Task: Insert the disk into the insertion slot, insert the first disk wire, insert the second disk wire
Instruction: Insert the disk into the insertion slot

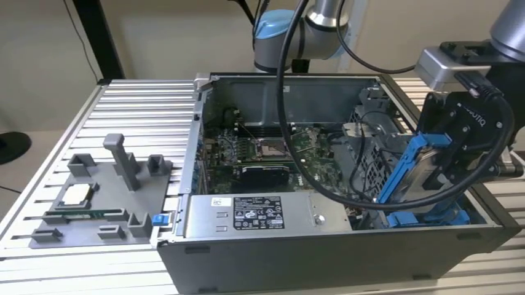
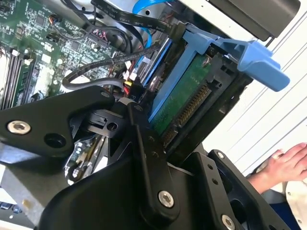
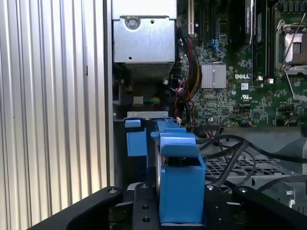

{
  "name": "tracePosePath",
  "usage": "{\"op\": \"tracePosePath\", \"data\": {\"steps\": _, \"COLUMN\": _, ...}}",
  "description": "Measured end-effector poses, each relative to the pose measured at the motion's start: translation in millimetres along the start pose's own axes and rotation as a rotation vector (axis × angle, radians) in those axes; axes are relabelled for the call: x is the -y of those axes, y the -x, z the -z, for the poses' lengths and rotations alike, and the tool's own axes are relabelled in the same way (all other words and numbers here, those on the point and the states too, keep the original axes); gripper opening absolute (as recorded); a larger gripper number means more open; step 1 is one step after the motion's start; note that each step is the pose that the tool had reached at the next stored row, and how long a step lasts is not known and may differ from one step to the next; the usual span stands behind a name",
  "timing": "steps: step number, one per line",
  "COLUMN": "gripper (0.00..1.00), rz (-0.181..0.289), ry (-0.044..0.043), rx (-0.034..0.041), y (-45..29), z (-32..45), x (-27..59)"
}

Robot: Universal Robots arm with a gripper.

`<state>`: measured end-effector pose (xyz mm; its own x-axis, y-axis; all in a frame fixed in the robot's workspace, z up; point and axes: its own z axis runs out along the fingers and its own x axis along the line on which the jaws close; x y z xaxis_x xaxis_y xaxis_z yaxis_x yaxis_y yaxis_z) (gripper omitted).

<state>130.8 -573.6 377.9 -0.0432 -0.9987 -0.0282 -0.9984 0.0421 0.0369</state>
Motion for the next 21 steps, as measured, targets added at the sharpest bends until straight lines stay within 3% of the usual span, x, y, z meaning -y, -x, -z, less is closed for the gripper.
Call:
{"op": "tracePosePath", "data": {"steps": 4, "gripper": 0.00, "rz": 0.000, "ry": 0.0000, "rx": -0.0001, "y": 0.0, "z": -0.7, "x": 0.0}}
{"op": "tracePosePath", "data": {"steps": 5, "gripper": 1.00, "rz": 0.000, "ry": 0.0000, "rx": -0.0002, "y": 0.0, "z": -0.9, "x": 0.0}}
{"op": "tracePosePath", "data": {"steps": 9, "gripper": 1.00, "rz": 0.000, "ry": 0.0000, "rx": -0.0001, "y": -0.1, "z": -1.3, "x": 0.1}}
{"op": "tracePosePath", "data": {"steps": 16, "gripper": 1.00, "rz": 0.000, "ry": 0.0000, "rx": 0.0001, "y": 0.8, "z": 15.2, "x": -0.6}}
{"op": "tracePosePath", "data": {"steps": 21, "gripper": 1.00, "rz": 0.000, "ry": 0.0000, "rx": -0.0001, "y": 2.9, "z": 21.1, "x": -0.9}}
